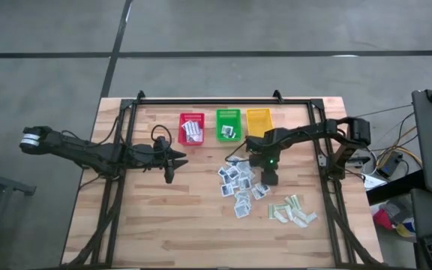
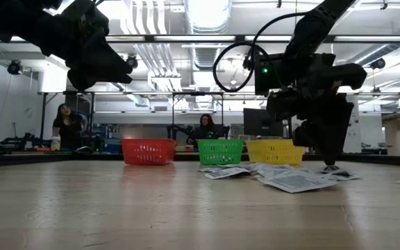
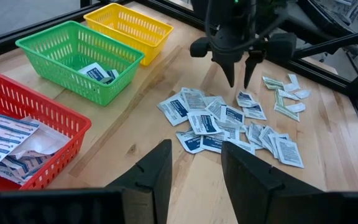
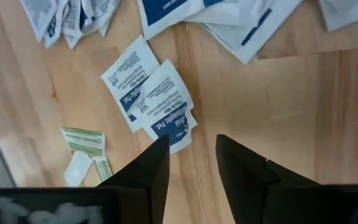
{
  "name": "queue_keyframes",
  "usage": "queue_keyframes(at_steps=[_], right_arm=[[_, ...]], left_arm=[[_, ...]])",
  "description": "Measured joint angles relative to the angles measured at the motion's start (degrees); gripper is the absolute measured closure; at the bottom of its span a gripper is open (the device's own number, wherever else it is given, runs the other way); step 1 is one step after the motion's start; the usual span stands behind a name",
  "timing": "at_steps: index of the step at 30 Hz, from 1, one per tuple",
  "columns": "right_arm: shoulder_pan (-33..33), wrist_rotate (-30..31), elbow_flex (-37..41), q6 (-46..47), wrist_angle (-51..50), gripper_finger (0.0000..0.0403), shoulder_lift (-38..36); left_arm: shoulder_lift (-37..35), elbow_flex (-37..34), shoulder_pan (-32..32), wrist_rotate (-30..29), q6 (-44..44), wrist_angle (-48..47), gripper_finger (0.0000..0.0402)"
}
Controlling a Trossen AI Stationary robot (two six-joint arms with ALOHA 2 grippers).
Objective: Pick & Place First Aid Supplies
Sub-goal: Put the alcohol pad into the green basket
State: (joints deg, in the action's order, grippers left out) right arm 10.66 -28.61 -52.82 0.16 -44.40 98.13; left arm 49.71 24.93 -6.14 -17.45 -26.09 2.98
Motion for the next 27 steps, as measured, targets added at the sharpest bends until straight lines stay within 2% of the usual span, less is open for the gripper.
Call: queue_keyframes(at_steps=[6,15,20,27], right_arm=[[-2.9,9.7,0.0,-0.4,0.7,0.0266,0.0],[-4.9,10.8,0.0,1.2,2.2,0.0265,0.0],[-5.6,6.1,0.0,1.4,2.6,0.0266,0.0],[-7.3,6.7,0.0,2.9,3.0,0.0262,0.0]], left_arm=[[0.0,0.0,0.0,0.0,0.3,0.0,0.0268],[0.0,0.0,0.0,0.0,0.5,0.0,0.0268],[0.0,0.0,0.0,0.0,0.4,0.0,0.0268],[0.0,0.0,0.0,0.0,0.4,0.0,0.0268]])
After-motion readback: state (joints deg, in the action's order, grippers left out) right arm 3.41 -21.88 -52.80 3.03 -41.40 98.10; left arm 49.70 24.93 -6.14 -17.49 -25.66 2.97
